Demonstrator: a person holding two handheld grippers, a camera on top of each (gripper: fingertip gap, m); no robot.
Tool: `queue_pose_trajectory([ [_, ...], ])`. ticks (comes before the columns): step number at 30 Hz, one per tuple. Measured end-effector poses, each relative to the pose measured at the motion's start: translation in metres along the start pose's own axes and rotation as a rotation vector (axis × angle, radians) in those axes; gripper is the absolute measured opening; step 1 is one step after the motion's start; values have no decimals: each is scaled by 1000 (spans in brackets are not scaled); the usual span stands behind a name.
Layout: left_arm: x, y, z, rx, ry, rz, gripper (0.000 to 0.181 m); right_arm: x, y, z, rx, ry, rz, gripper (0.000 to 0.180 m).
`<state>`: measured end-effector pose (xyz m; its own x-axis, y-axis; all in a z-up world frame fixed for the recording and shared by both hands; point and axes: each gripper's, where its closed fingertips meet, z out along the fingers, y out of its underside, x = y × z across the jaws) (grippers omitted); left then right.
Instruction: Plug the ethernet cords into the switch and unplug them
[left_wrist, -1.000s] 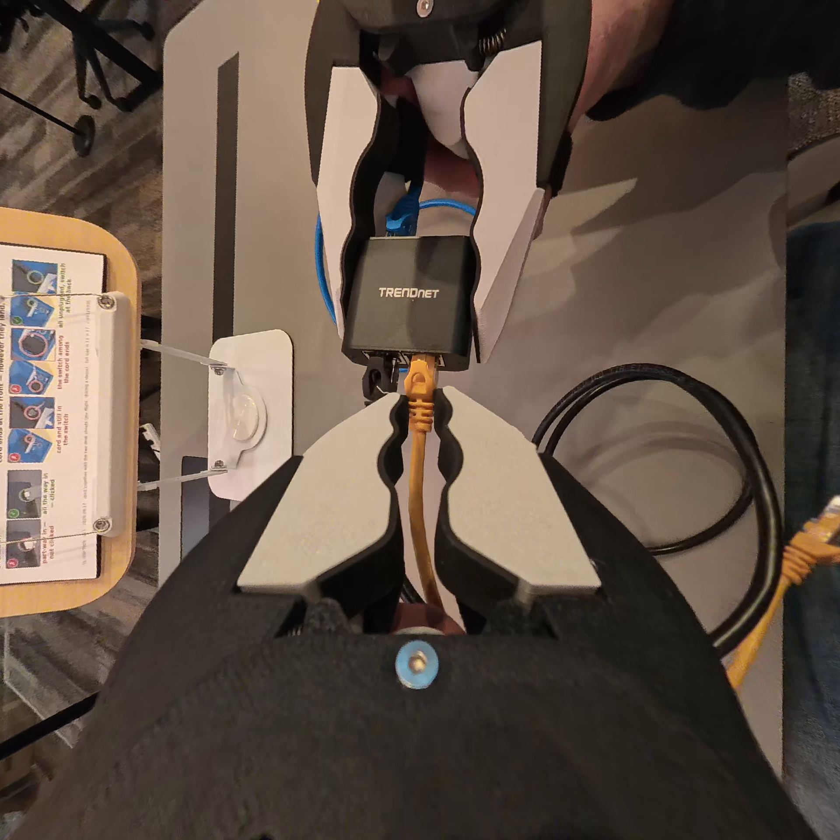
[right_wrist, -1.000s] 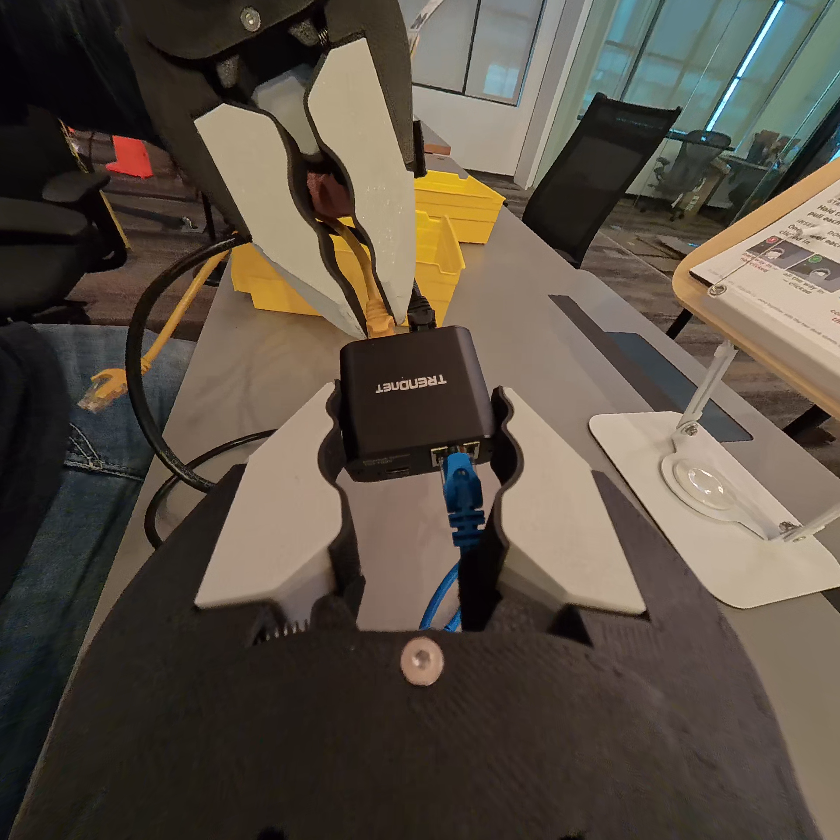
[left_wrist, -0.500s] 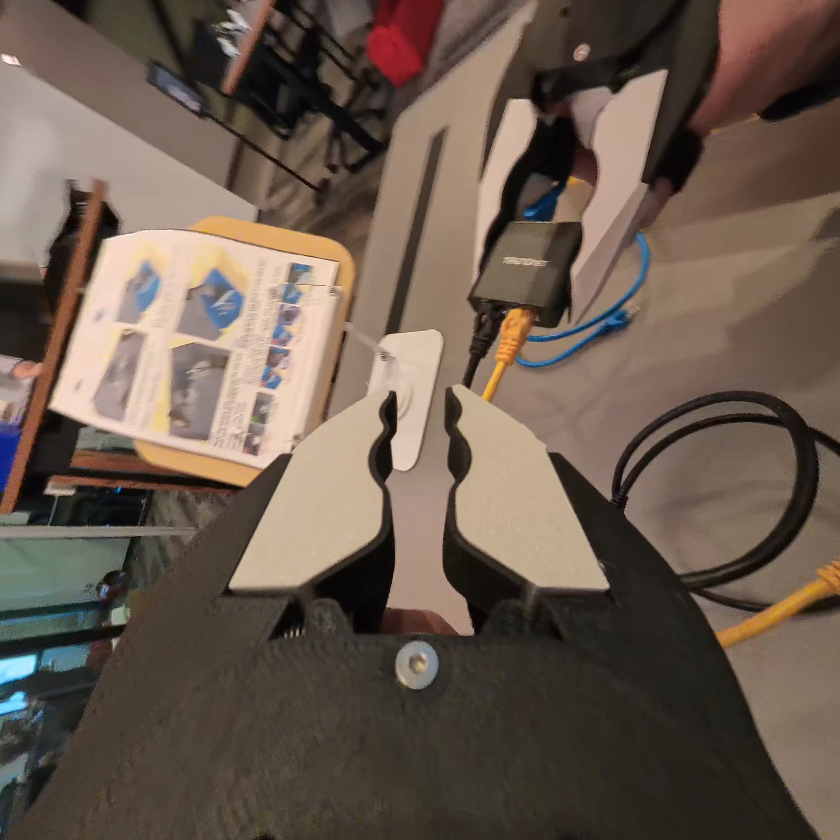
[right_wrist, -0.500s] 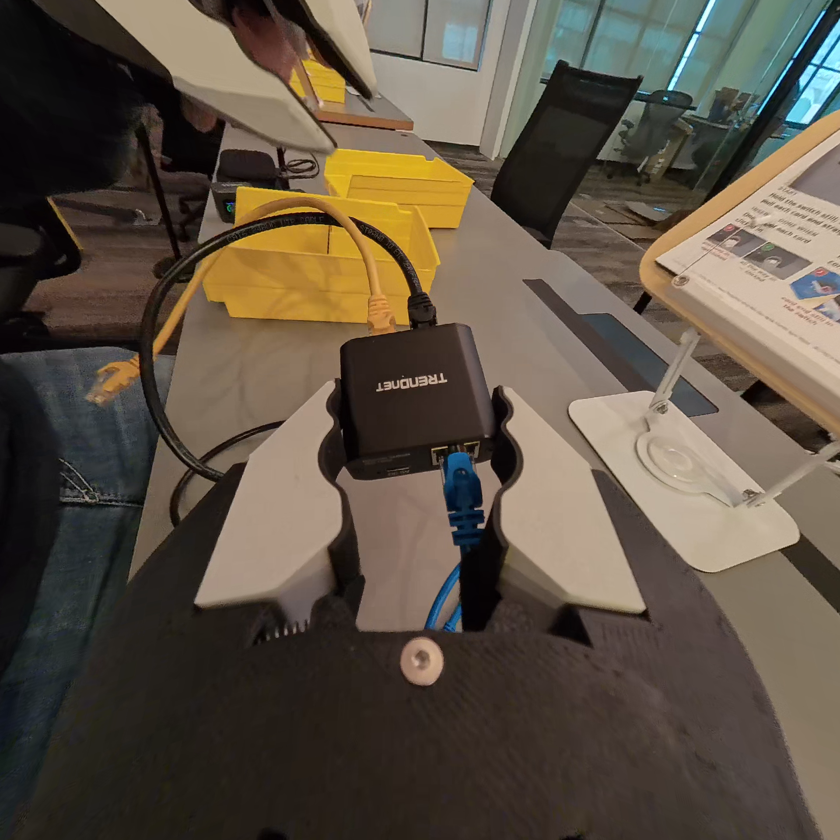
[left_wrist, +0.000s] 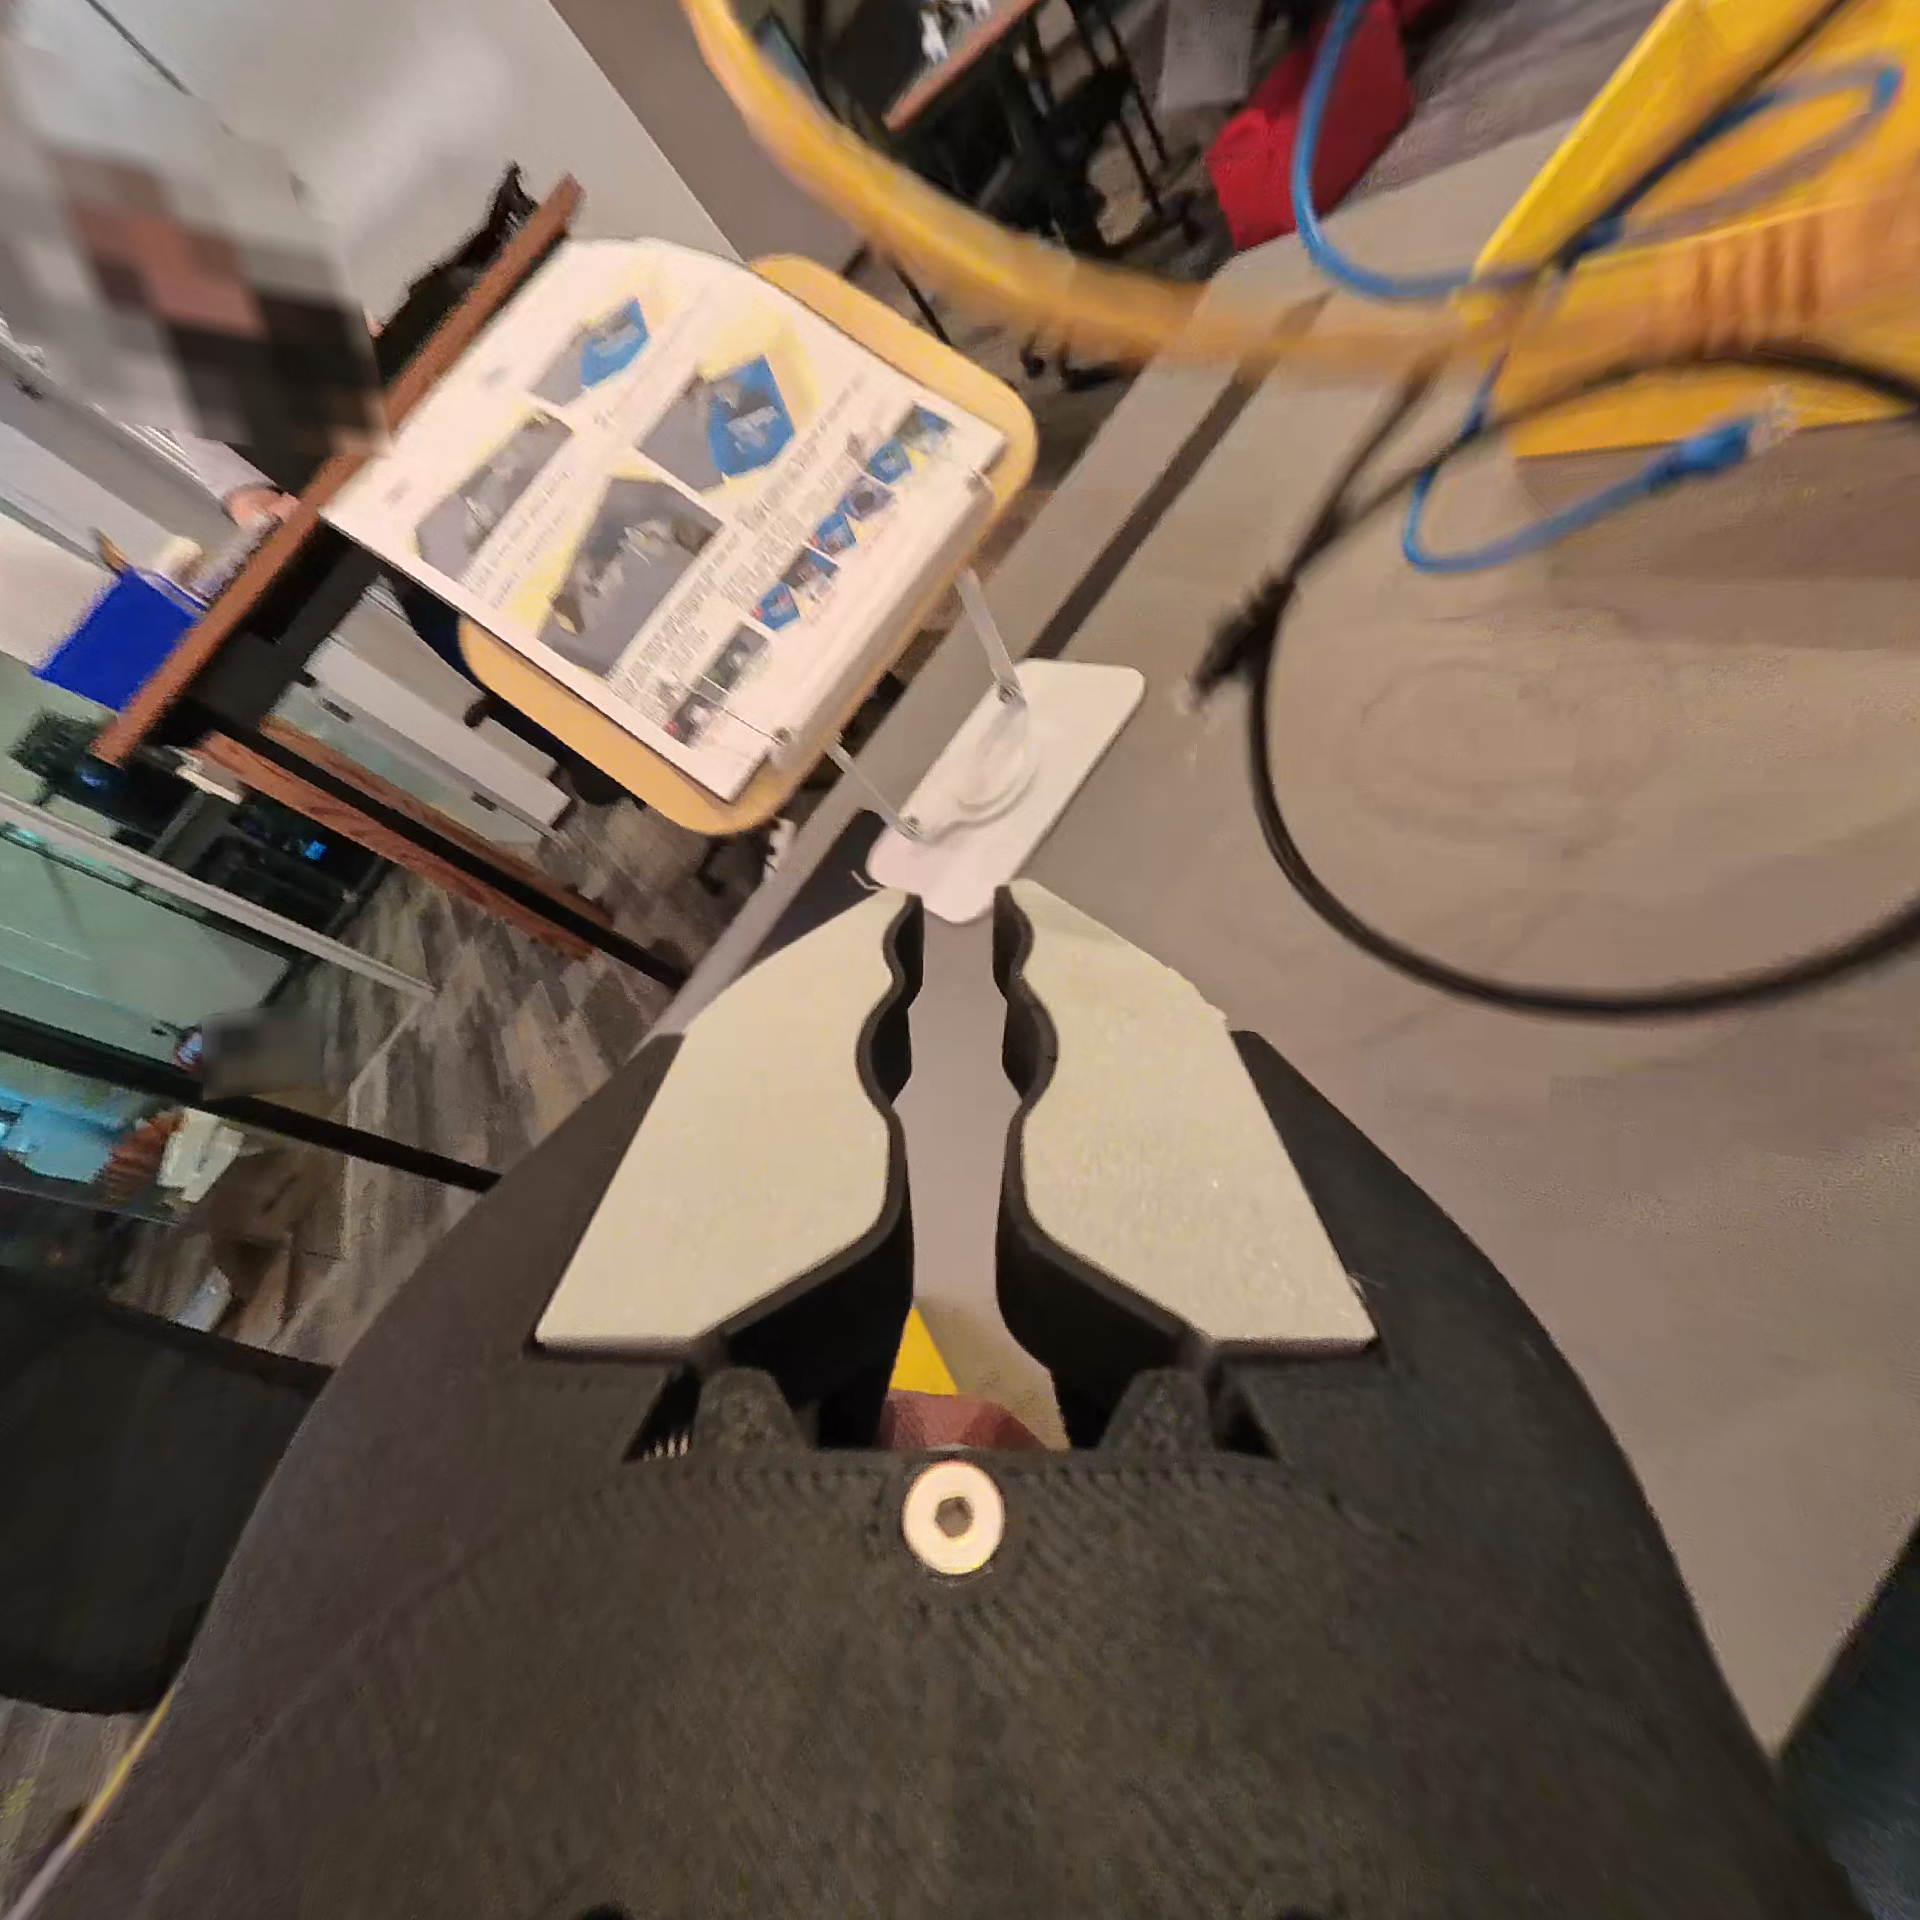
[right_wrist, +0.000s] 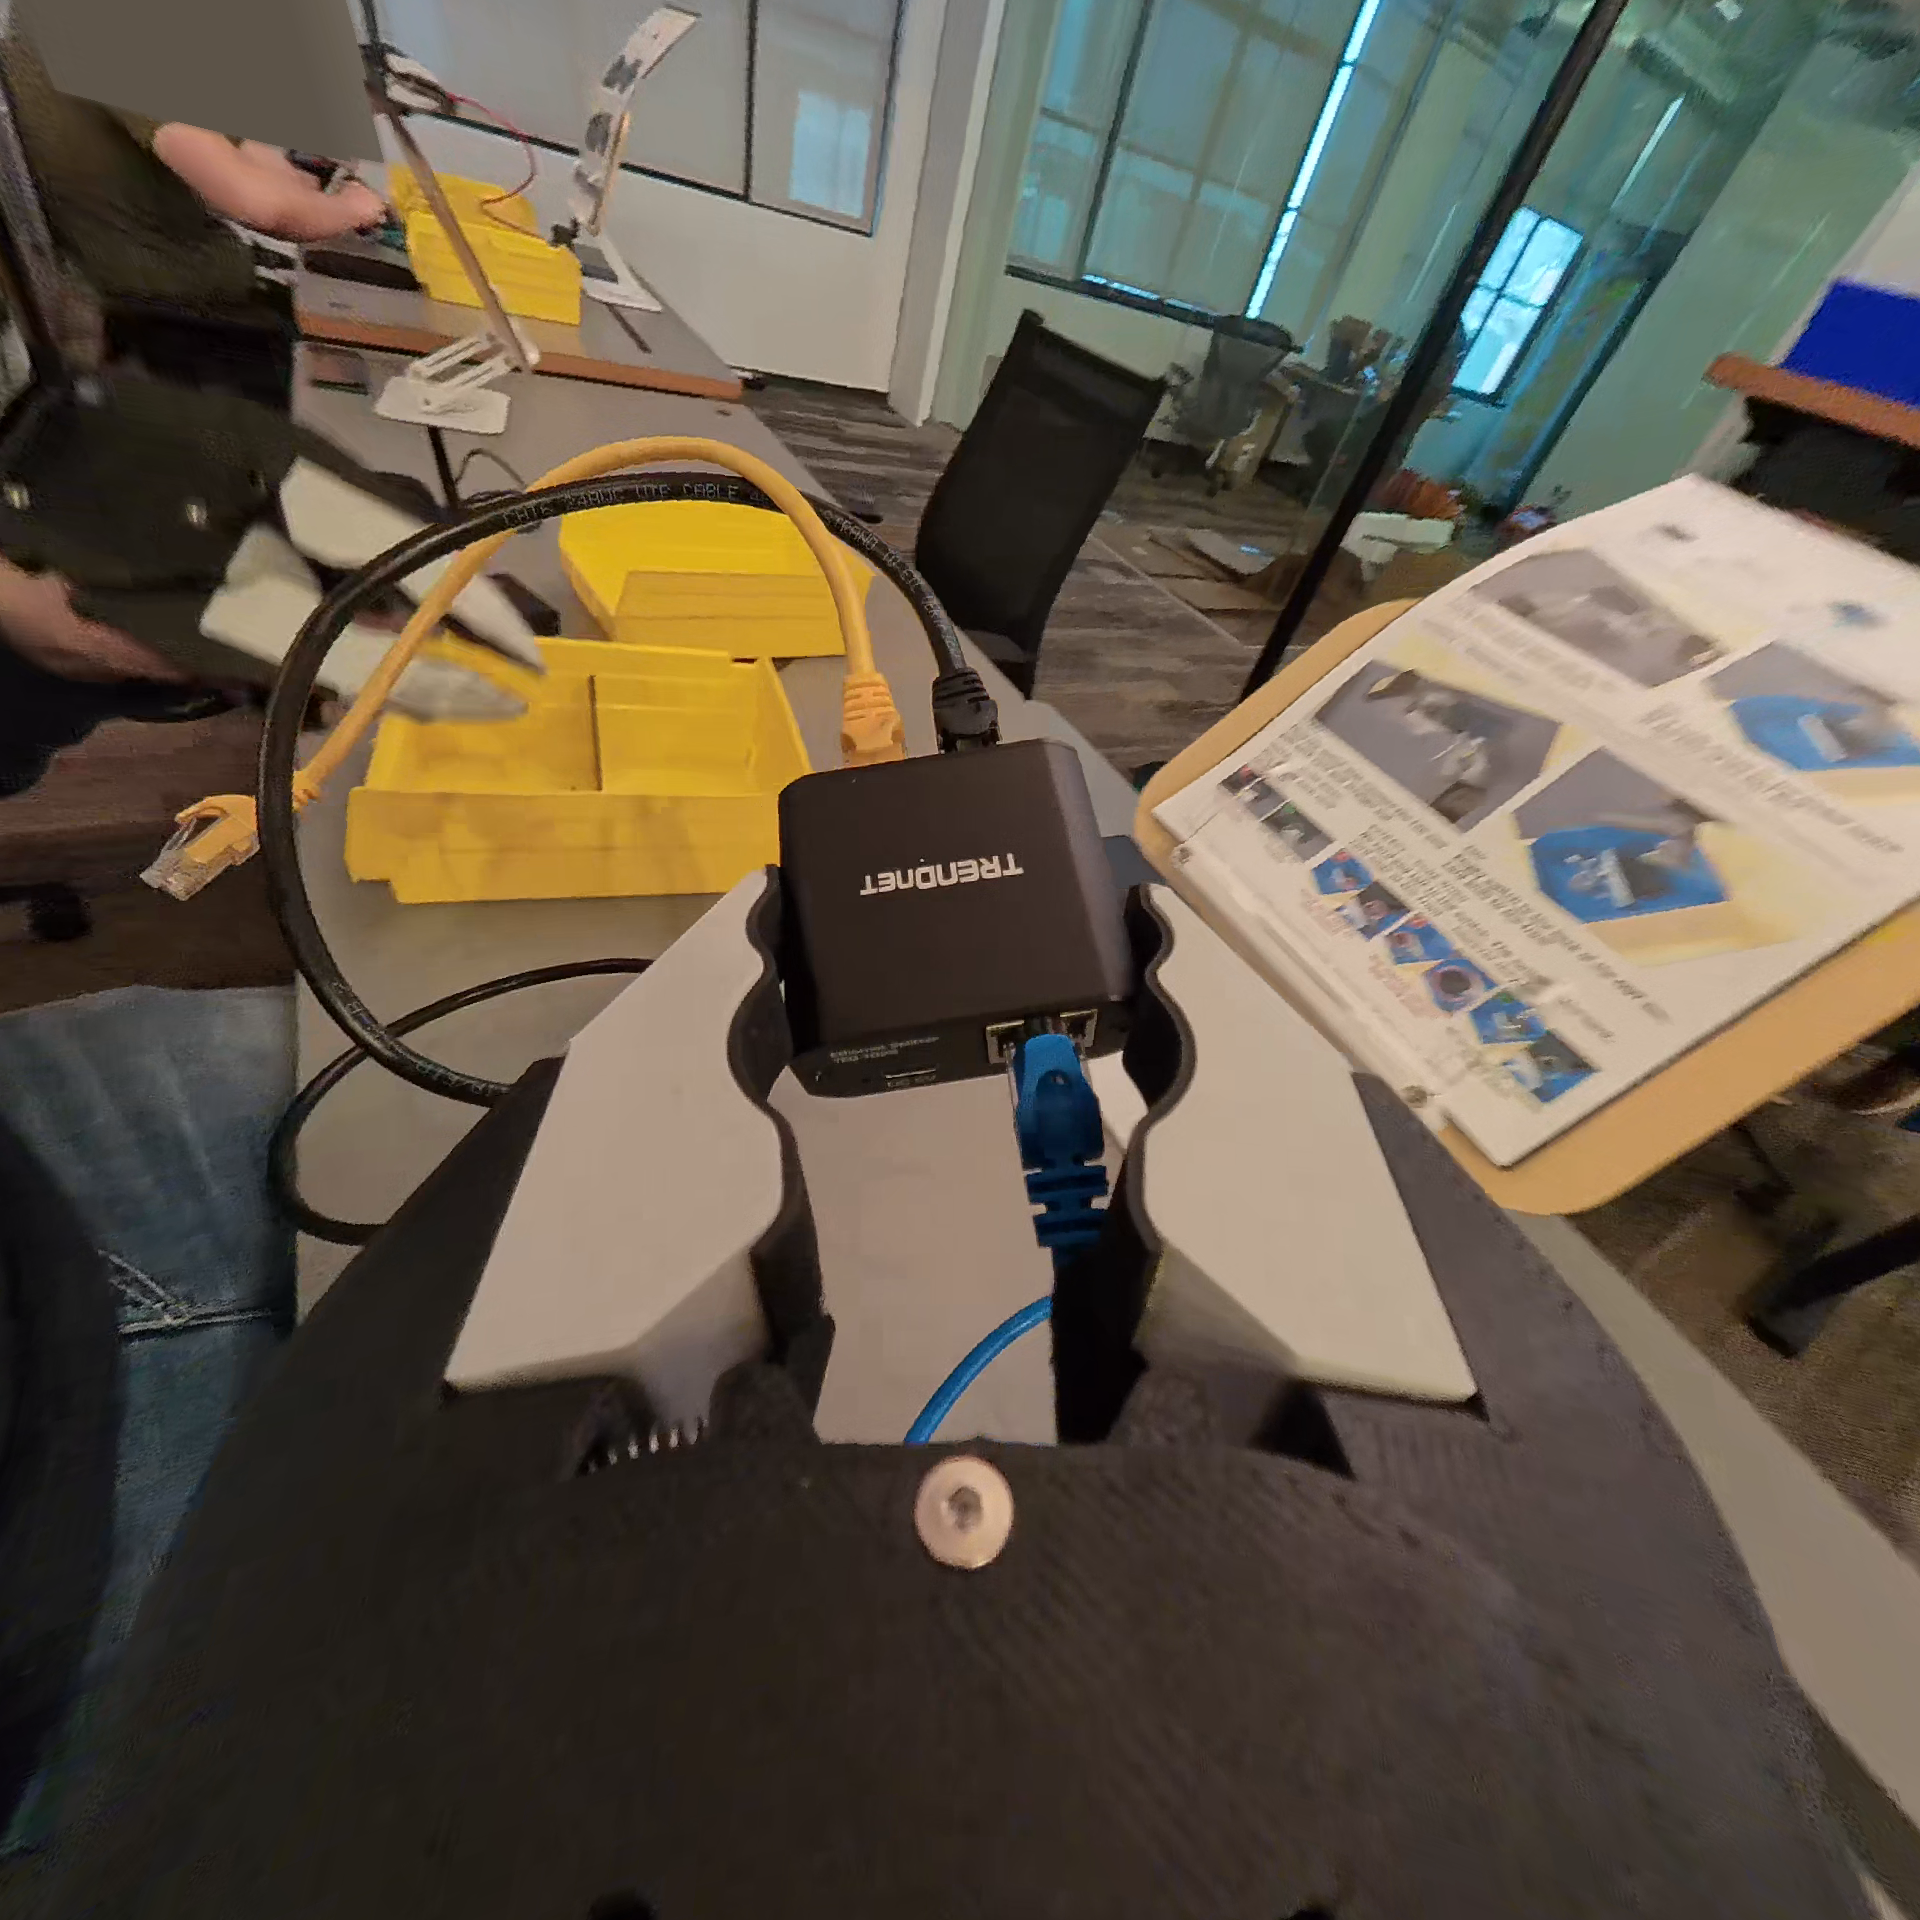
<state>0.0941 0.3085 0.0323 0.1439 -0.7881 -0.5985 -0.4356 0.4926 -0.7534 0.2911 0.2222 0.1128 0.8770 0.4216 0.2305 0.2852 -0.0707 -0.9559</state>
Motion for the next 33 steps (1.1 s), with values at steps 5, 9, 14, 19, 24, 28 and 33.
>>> queue_pose_trajectory([
  [5,36,41,19,-70,83,-61,13,45,-41,-47,27,129,-15,62],
  [9,59,67,35,-114,131,-98,13,94,-39,-90,34,290,8,62],
  [14,78,96,47,-184,170,-77,13,147,30,-131,23,427,184,62],
  [19,87,107,53,-209,192,-92,13,169,114,-150,16,497,372,62],
  [24,94,115,57,-230,211,-110,13,181,149,-166,41,533,469,62],
  [28,100,121,59,-248,221,-103,13,188,167,-180,69,555,539,62],
  [33,104,127,60,-261,231,-102,14,185,203,-181,-14,579,575,62],
])
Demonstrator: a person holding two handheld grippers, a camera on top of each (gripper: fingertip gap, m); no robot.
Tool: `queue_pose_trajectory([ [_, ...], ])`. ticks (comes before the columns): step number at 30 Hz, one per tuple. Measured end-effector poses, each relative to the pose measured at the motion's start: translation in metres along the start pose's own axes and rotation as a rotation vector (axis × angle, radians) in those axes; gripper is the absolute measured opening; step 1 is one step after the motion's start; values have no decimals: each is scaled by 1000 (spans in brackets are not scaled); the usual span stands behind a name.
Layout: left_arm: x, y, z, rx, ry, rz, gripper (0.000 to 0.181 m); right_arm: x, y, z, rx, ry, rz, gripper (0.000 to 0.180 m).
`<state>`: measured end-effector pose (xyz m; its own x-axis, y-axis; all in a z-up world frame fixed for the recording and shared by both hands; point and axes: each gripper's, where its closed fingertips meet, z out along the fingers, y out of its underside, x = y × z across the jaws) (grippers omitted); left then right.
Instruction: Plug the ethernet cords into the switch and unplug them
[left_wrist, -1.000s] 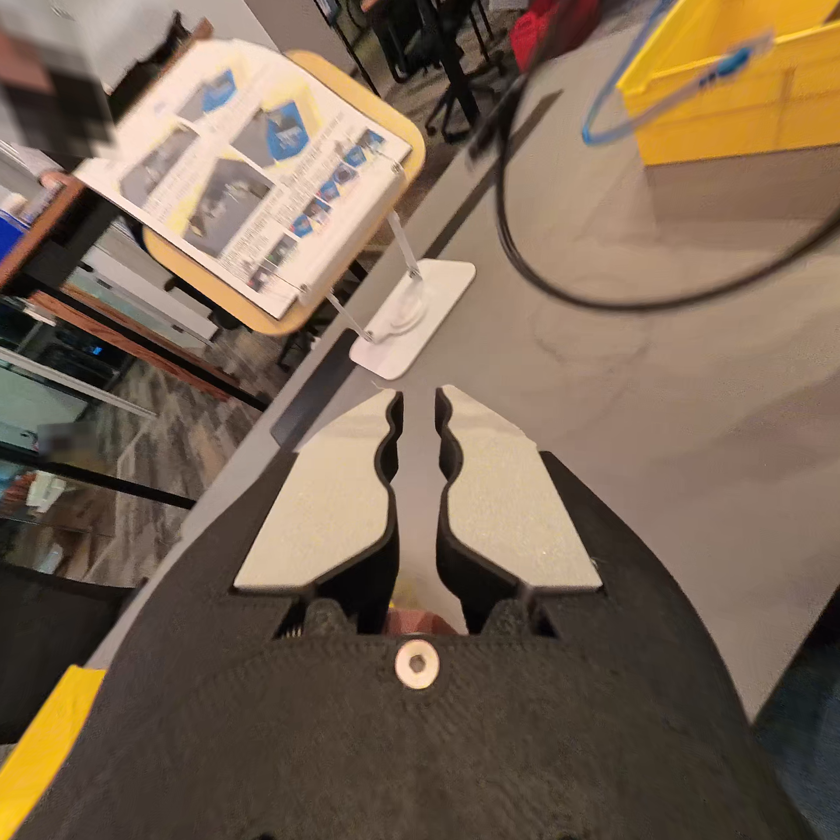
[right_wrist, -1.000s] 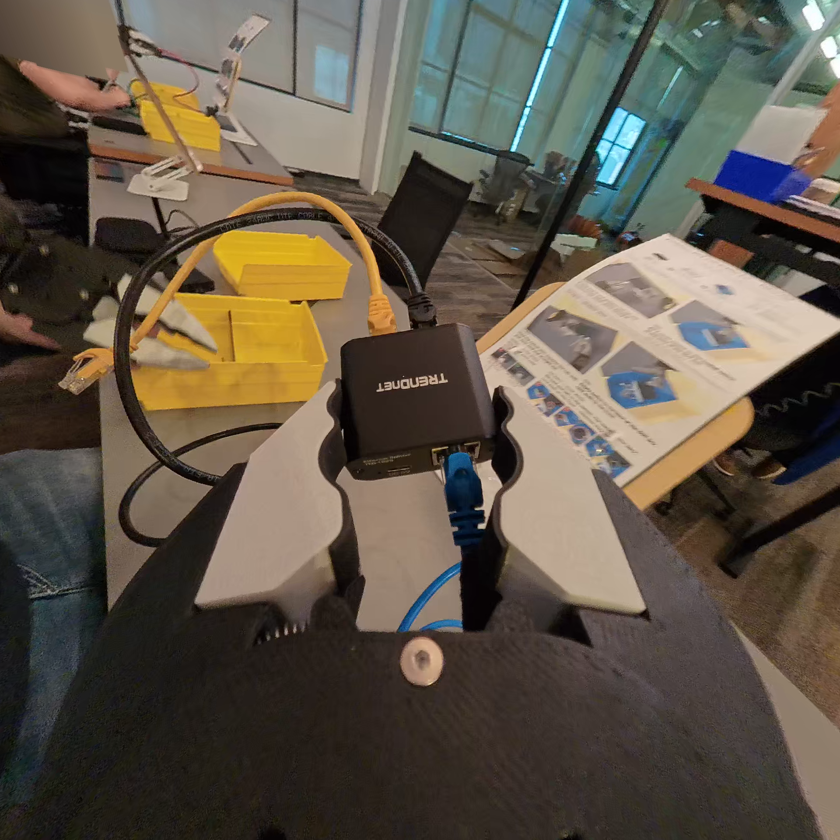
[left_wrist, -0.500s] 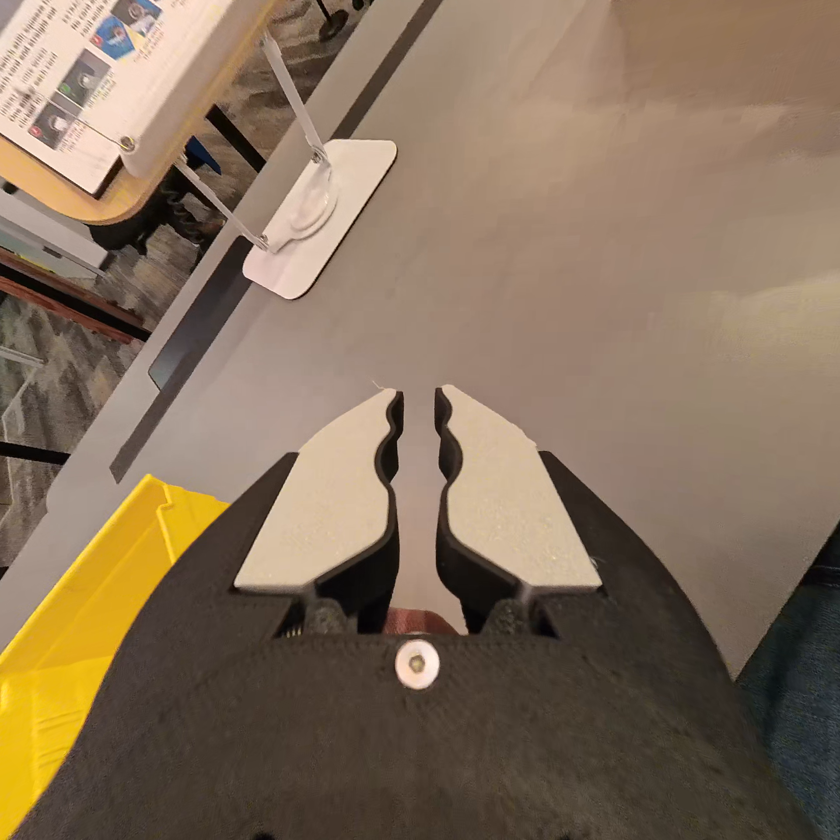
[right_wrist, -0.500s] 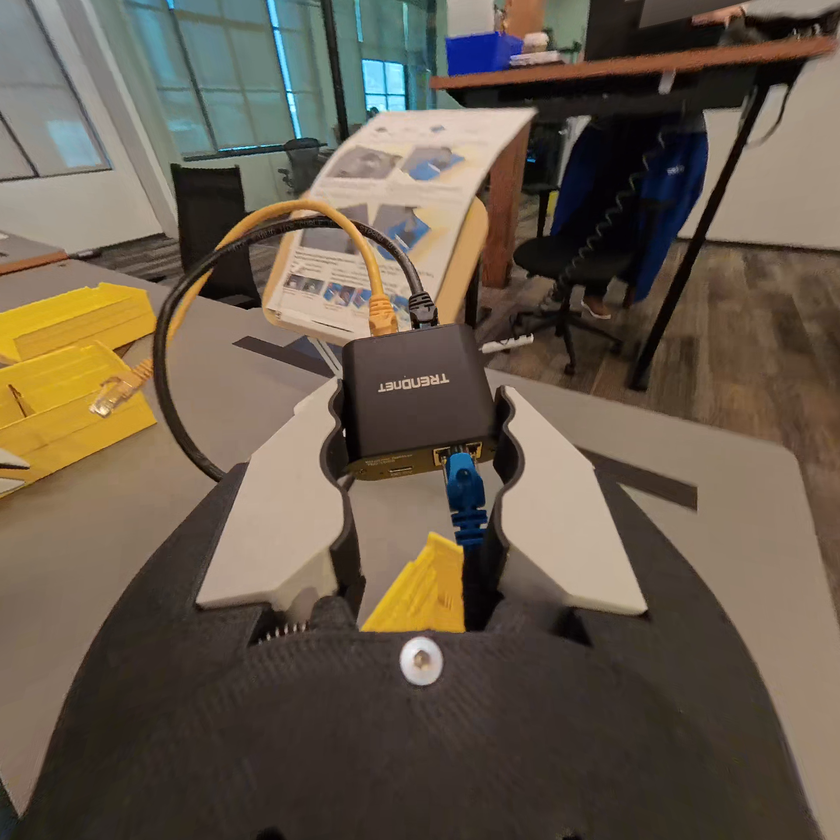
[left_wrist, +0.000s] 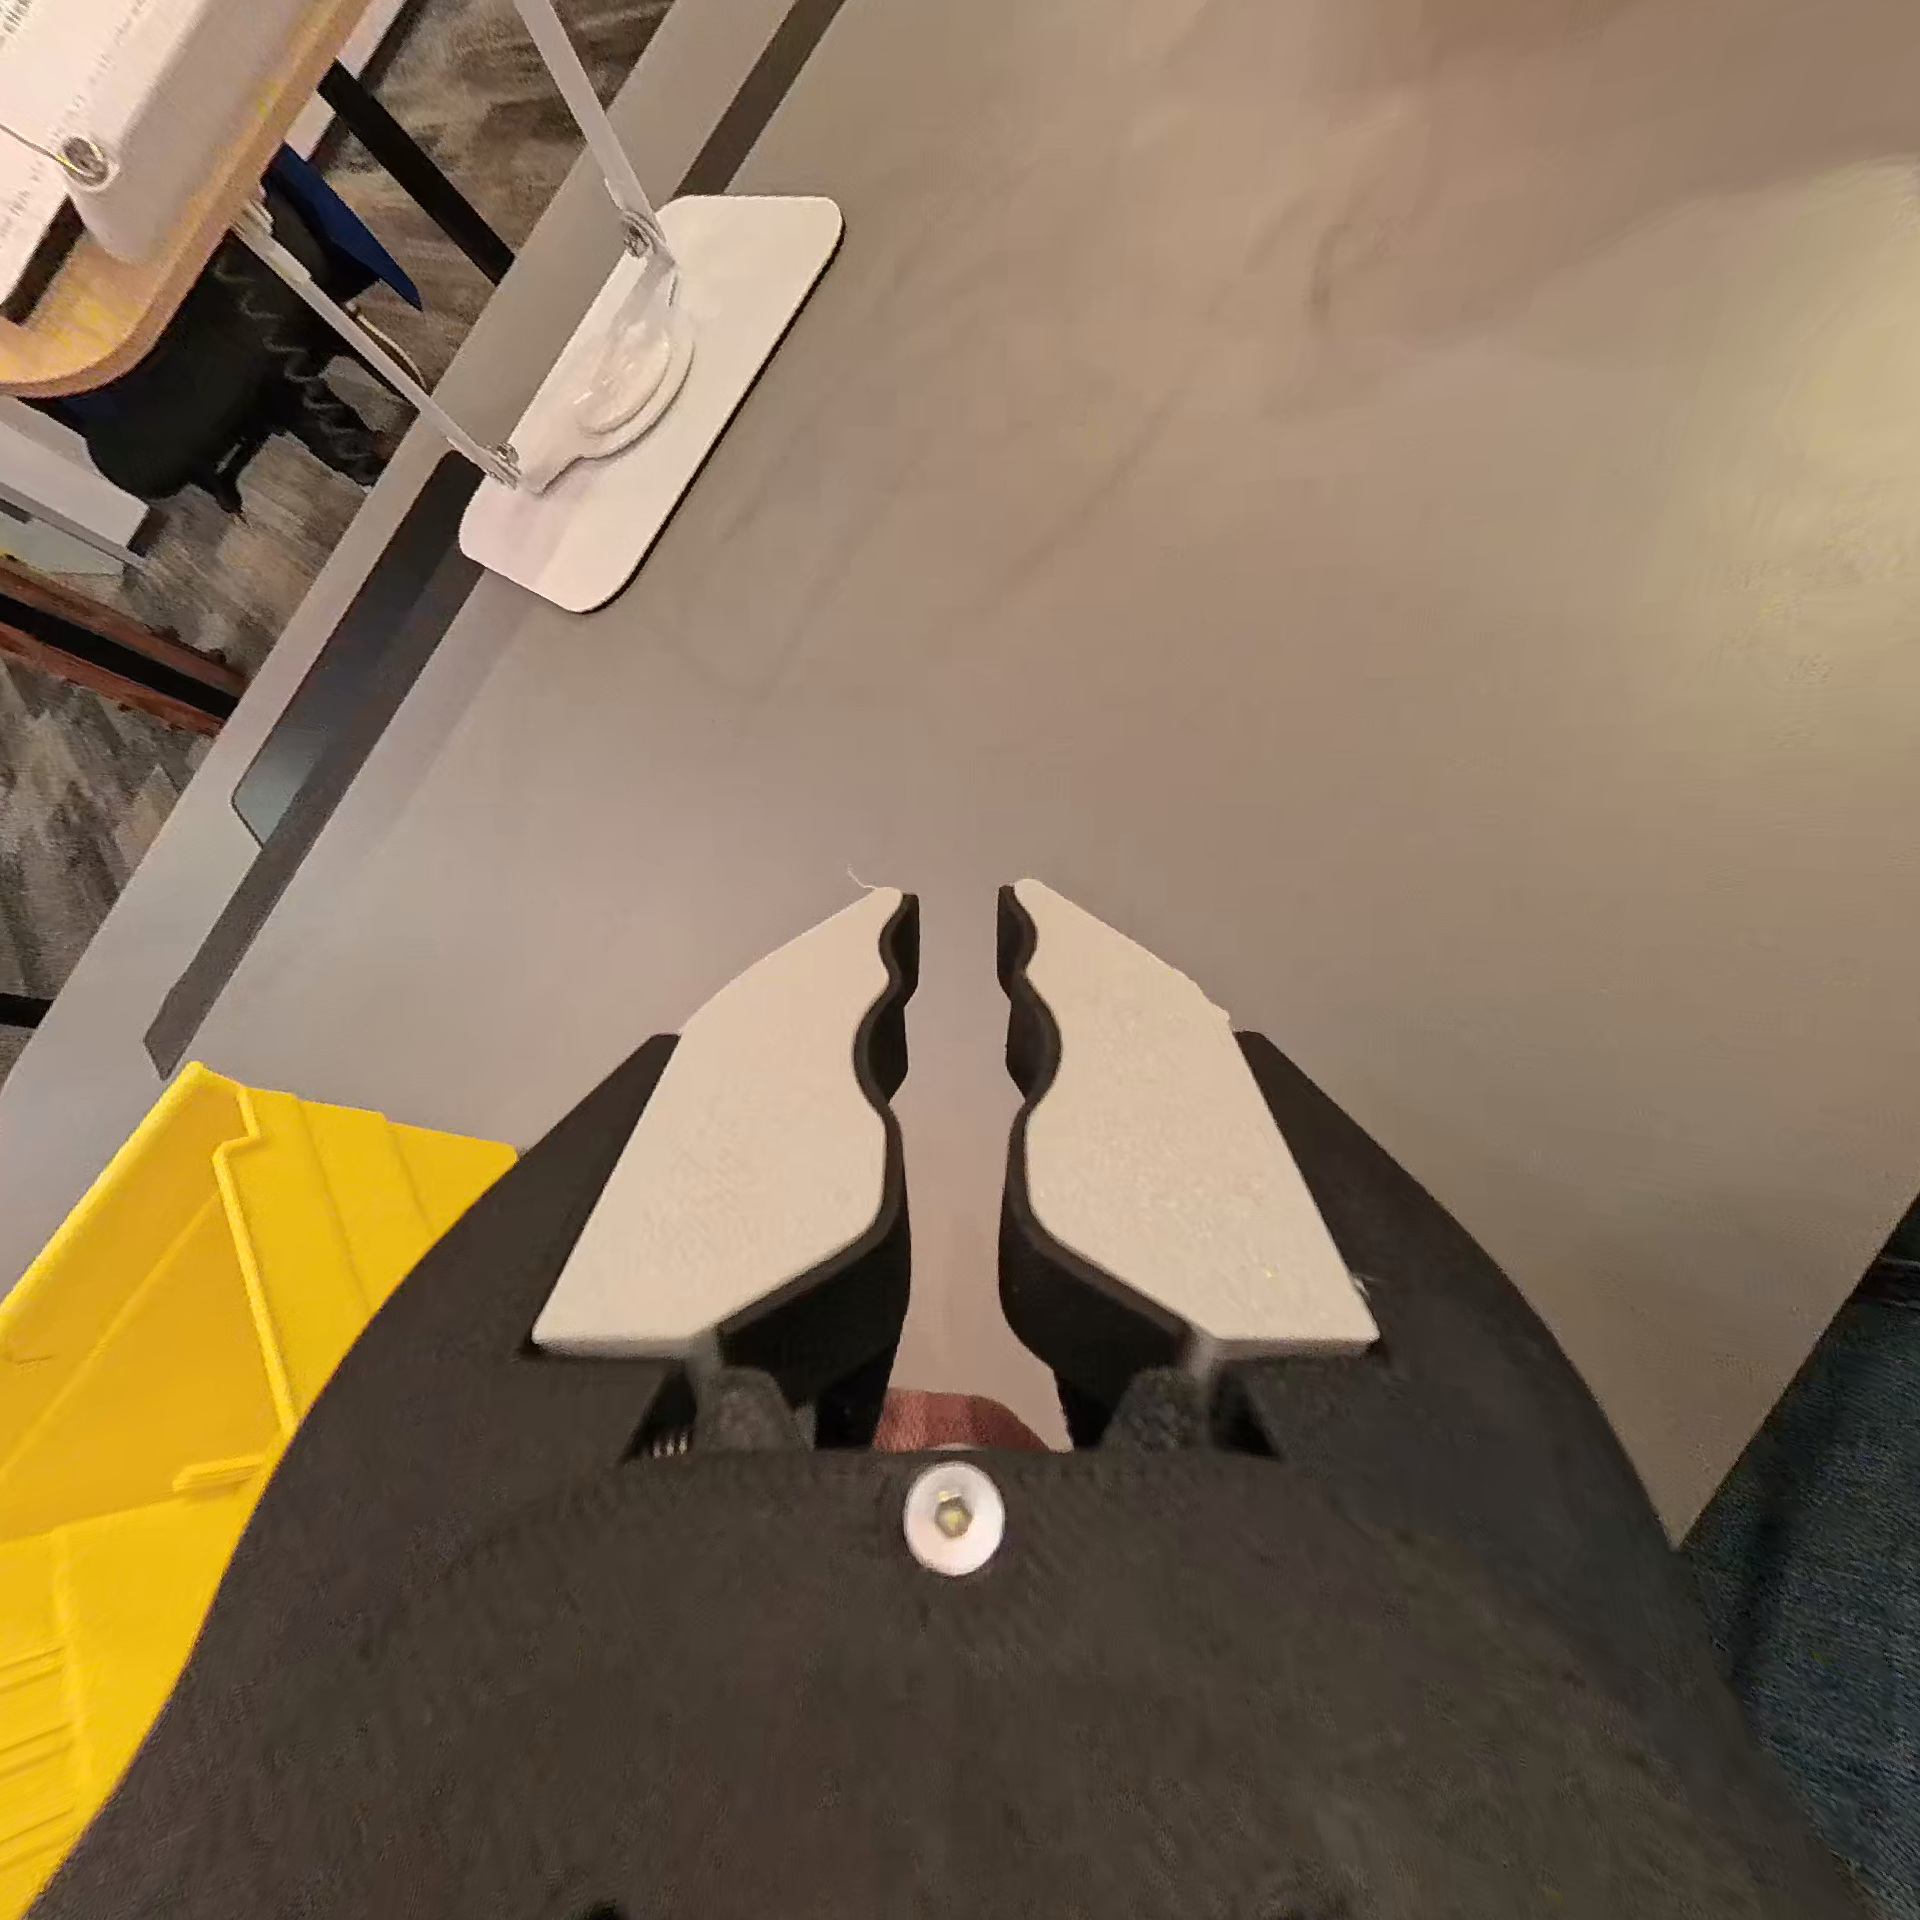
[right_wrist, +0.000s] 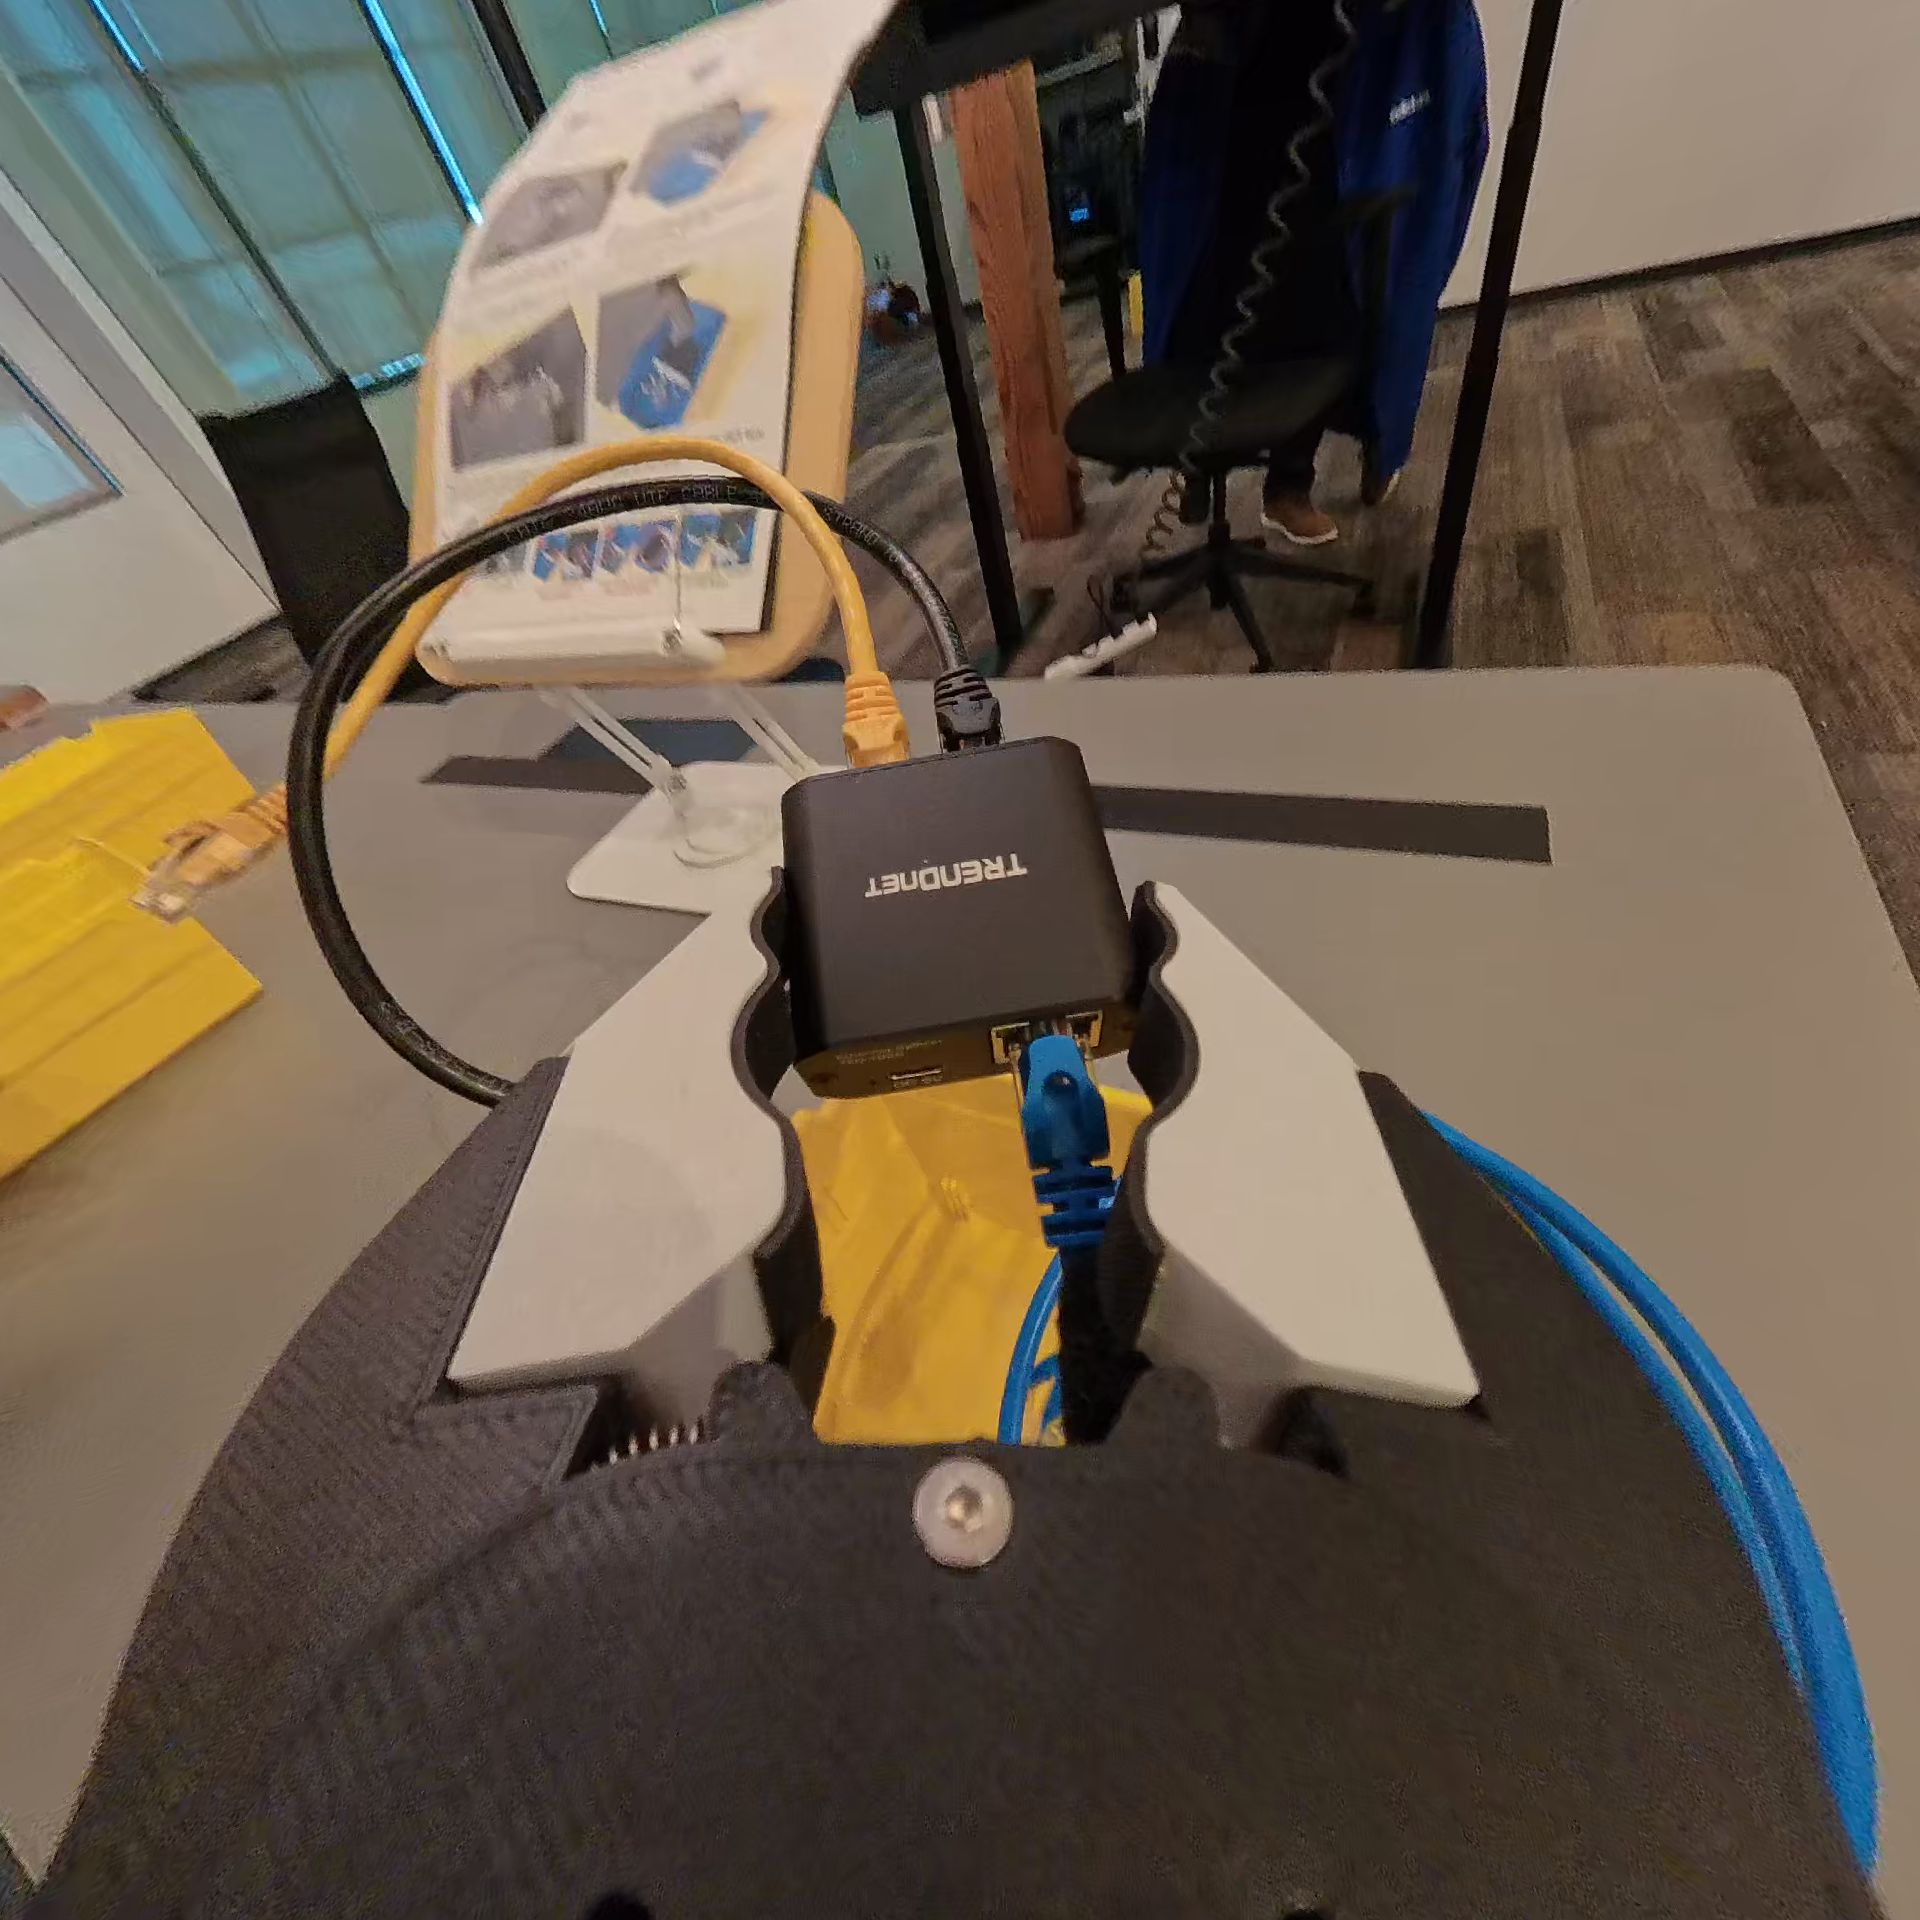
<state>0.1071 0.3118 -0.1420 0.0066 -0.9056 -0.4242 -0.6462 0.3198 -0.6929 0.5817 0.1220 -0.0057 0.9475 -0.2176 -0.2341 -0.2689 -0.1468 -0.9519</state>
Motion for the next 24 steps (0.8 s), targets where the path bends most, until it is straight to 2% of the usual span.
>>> queue_pose_trajectory([
  [6,0,5,1,-13,0,0,15,8,42,13,-131,26,-17,62],
  [11,0,8,2,-21,1,3,15,9,59,18,-203,28,-45,62],
  [24,6,12,5,-43,9,28,17,22,128,22,-571,116,-235,61],
])
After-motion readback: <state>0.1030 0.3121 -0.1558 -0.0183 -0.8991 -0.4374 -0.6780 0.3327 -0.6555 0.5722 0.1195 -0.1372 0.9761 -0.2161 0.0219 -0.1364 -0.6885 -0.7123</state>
